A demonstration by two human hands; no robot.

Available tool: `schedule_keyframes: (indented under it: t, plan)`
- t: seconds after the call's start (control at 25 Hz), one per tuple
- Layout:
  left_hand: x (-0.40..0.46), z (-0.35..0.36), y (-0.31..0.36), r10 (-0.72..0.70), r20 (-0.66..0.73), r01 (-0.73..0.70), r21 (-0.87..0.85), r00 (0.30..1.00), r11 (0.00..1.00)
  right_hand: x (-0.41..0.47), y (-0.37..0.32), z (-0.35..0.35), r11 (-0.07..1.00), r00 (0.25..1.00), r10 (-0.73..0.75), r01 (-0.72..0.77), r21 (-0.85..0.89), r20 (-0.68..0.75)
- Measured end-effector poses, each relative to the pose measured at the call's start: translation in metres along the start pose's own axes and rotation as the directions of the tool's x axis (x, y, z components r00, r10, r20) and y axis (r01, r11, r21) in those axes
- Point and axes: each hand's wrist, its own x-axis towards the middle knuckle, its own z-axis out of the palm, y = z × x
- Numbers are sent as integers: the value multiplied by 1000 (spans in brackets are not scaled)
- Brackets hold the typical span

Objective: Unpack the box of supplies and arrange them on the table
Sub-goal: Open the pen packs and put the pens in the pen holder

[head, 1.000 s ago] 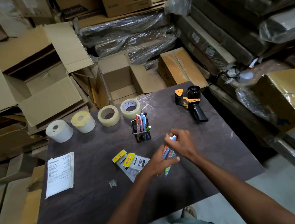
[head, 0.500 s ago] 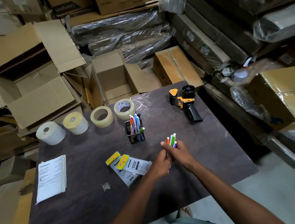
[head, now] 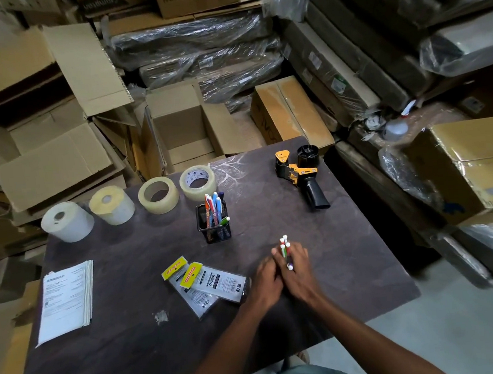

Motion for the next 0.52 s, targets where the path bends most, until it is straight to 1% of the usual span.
schedule_keyframes:
  t: [0.08, 0.2, 0.28, 0.36, 0.48, 0.52]
  plan:
    - [7, 4, -1, 71, -51, -68, 68, 996, 995, 7, -1, -1, 999, 999, 40, -39, 24, -35]
    - [13, -2, -1, 138, -104, -125, 118, 985, 985, 19, -16, -6, 976, 988, 146, -136, 172, -44]
    - [11, -14, 0, 168, -161, -159, 69, 973, 985, 27, -32, -6, 948, 979, 200, -180, 262, -49]
    - [5, -31, 6, 163, -236, -177, -37, 958, 984, 36, -47, 0, 913, 962, 265, -229, 338, -64]
    - [-8, -57, 5, 80, -325, -142, -170, 942, 975, 52, -74, 12, 794, 904, 420, -323, 515, -81]
    - [-11, -65, 1, 42, -363, -120, -194, 931, 974, 57, -85, 14, 757, 898, 435, -323, 568, -68]
